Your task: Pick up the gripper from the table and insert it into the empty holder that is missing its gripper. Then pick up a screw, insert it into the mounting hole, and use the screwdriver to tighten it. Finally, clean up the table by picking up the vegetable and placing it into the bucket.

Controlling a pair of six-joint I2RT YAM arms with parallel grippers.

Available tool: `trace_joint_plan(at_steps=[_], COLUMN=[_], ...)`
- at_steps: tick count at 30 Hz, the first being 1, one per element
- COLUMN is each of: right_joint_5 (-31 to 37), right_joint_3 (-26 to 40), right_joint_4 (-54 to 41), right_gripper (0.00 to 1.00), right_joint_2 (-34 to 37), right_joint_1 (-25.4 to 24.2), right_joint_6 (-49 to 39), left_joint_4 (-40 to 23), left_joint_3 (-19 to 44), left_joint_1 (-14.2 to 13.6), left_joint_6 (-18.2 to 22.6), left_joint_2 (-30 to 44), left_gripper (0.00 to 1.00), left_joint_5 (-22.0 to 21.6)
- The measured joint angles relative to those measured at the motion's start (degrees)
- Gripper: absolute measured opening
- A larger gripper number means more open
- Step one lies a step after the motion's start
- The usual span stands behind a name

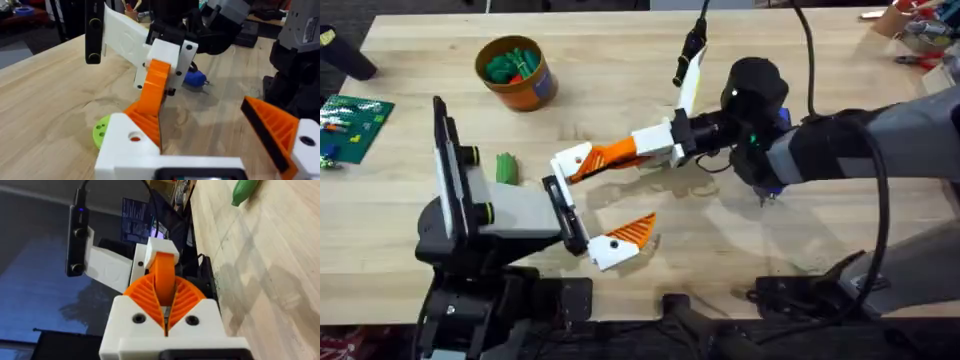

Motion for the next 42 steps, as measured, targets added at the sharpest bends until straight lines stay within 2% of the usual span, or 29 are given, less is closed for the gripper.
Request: trace_joint_plan(at_steps=[5, 9, 14, 29, 38, 40, 42], right_joint_5=[1.99, 5.05, 8.01, 14.14, 15.08, 15.15, 15.77], right_joint_3=[-0.12, -2.32, -4.51, -4.85, -4.85, -4.85, -4.86], right_joint_4=[1.19, 7.53, 10.02, 10.40, 10.41, 10.39, 10.14], right_gripper=[0.017, 0.017, 0.017, 0.016, 0.015, 0.055, 0.216], right_joint_2=[0.00, 0.00, 0.00, 0.00, 0.00, 0.00, 0.00], right_joint_1=[0.25, 0.58, 0.70, 3.75, 4.07, 4.09, 4.20], right_joint_6=[3.11, 7.09, 9.70, 10.35, 10.35, 10.34, 10.44], left_joint_4=[0.12, 0.27, 0.26, 0.35, 0.35, 0.37, 0.36], left_joint_3=[0.00, 0.00, 0.00, 0.00, 0.00, 0.00, 0.00], left_joint_1=[0.00, 0.00, 0.00, 0.39, 0.47, 0.48, 0.48], left_joint_6=[-0.27, 0.21, 0.03, -0.87, -0.91, -0.91, -0.84], left_joint_2=[0.00, 0.00, 0.00, 0.00, 0.00, 0.00, 0.01], left_gripper=[0.984, 0.984, 0.984, 0.986, 0.986, 0.986, 0.986], left_joint_5=[-0.75, -1.32, -1.54, -3.25, -3.48, -3.48, -3.24])
